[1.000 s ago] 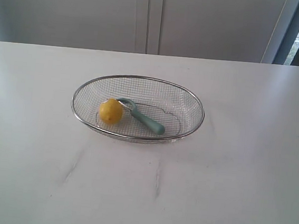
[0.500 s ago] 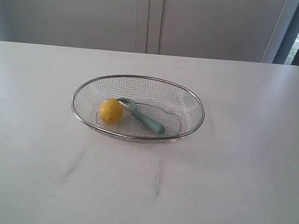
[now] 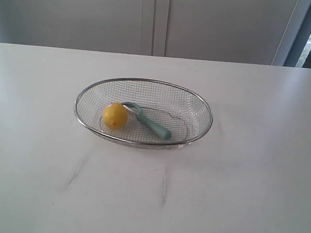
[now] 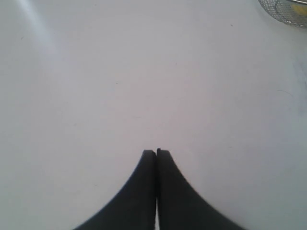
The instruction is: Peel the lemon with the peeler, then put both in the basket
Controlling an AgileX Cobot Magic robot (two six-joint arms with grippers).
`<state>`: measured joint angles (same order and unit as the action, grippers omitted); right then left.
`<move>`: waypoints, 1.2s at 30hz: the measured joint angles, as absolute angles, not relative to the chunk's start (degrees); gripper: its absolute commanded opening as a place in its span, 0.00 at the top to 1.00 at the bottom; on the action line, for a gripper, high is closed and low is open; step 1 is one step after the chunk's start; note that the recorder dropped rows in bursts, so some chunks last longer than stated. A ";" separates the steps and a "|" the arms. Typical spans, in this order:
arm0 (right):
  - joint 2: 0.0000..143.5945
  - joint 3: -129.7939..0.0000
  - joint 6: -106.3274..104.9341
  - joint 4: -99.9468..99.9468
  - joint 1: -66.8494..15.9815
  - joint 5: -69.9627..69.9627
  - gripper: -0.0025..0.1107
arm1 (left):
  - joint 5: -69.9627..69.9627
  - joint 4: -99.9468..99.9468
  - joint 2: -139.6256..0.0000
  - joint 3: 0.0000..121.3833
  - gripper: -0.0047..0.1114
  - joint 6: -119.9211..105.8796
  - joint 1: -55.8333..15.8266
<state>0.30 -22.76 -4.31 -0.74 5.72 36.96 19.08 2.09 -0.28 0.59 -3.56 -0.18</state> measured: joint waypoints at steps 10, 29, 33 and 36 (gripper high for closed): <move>0.30 -15.59 -4.31 -0.51 5.72 30.76 0.95 | 19.08 2.09 -0.28 0.59 0.96 -3.56 -0.18; 0.30 -0.25 -4.31 0.00 5.72 22.12 0.95 | 19.08 2.09 -0.28 0.59 0.96 -3.56 -0.18; 0.30 -0.27 -4.31 0.00 4.29 21.06 0.95 | 19.08 2.09 -0.28 0.59 0.96 -3.56 -0.18; 0.30 -0.27 -4.31 0.00 4.02 20.95 0.95 | 19.08 2.09 -0.28 0.59 0.96 -3.56 -0.18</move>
